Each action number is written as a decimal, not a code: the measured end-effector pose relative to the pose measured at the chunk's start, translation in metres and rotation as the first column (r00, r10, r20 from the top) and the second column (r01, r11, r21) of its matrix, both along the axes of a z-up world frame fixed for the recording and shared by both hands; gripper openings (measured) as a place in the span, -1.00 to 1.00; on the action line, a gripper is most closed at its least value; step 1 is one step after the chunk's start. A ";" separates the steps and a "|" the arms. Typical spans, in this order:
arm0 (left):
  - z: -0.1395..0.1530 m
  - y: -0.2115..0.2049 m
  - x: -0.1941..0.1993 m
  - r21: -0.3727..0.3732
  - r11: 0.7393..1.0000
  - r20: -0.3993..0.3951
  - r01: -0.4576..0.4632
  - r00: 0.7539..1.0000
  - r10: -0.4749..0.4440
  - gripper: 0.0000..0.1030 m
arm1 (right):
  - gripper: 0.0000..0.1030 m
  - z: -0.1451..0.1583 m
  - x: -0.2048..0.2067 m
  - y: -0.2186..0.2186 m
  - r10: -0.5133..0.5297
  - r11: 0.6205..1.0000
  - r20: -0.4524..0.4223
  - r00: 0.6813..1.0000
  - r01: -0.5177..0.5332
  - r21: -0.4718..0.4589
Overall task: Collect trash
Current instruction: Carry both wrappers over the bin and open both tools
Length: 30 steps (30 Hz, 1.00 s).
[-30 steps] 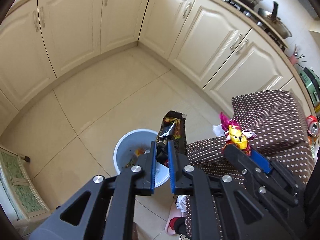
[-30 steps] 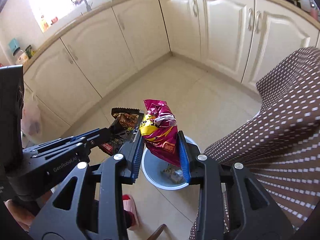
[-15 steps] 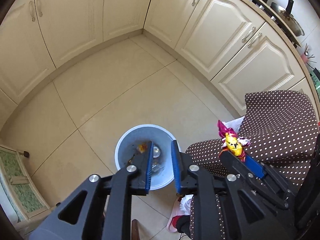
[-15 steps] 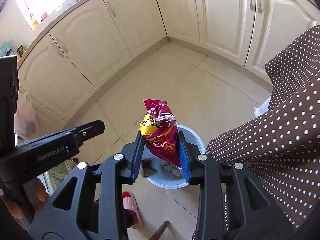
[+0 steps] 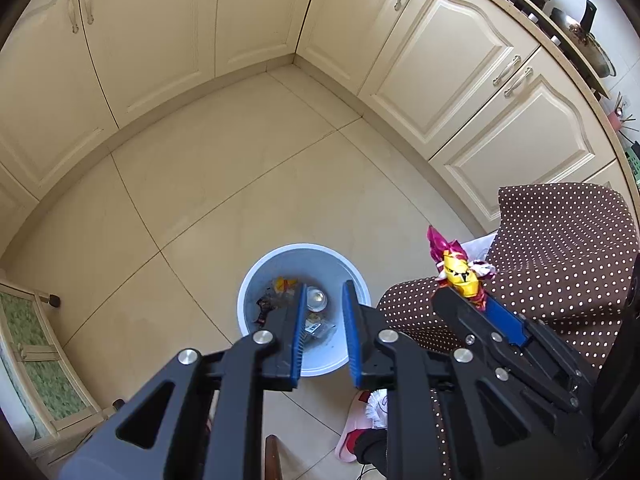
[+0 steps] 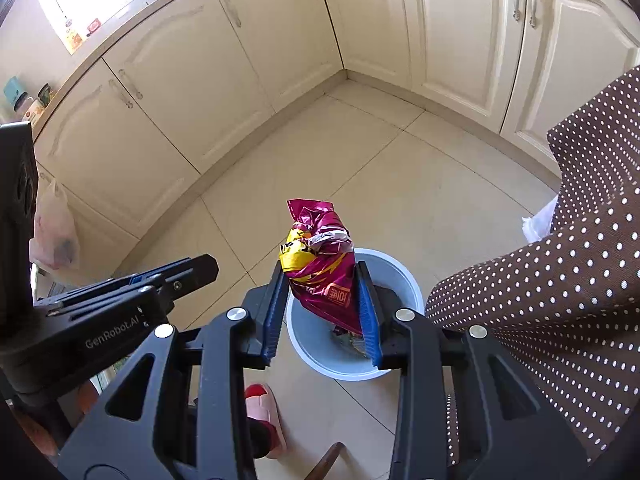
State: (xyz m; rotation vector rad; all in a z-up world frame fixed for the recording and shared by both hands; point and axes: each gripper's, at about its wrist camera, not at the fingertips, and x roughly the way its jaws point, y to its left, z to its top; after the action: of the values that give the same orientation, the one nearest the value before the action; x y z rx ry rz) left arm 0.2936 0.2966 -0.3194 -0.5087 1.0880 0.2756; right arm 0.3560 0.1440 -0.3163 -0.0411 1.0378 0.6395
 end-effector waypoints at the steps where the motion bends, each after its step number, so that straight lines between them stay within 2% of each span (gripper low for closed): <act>1: 0.000 0.000 -0.001 0.001 1.000 0.001 -0.003 1.000 0.003 -0.65 | -0.32 0.000 0.000 0.002 0.002 1.000 0.001 1.000 -0.002 0.002; 5: 0.002 0.004 -0.004 0.001 1.000 0.007 -0.012 1.000 0.012 -0.65 | -0.28 0.003 0.000 0.006 0.000 1.000 0.011 1.000 0.000 0.010; 7: 0.004 0.006 -0.005 0.001 1.000 0.011 -0.016 1.000 0.016 -0.65 | -0.13 0.005 0.000 0.008 -0.002 1.000 0.018 1.000 0.002 0.012; 18: 0.034 -0.001 -0.016 0.018 1.000 0.061 -0.008 0.998 0.007 -0.65 | -0.12 0.027 -0.010 -0.002 -0.006 1.000 0.060 0.998 0.005 0.019; 24: 0.070 -0.024 -0.021 0.063 0.998 0.116 0.024 0.993 -0.031 -0.65 | -0.12 0.068 -0.025 -0.039 -0.057 0.997 0.147 0.987 0.050 0.051; 30: 0.129 -0.088 -0.021 0.112 0.985 0.226 0.128 0.962 -0.151 -0.64 | -0.12 0.122 -0.042 -0.104 -0.166 0.984 0.252 0.953 0.143 0.109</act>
State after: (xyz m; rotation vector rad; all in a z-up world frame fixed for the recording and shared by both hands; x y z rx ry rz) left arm 0.2727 0.2083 -0.1902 -0.3652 0.8711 0.1387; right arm 0.3136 0.0397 -0.1943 0.0339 0.7495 0.5209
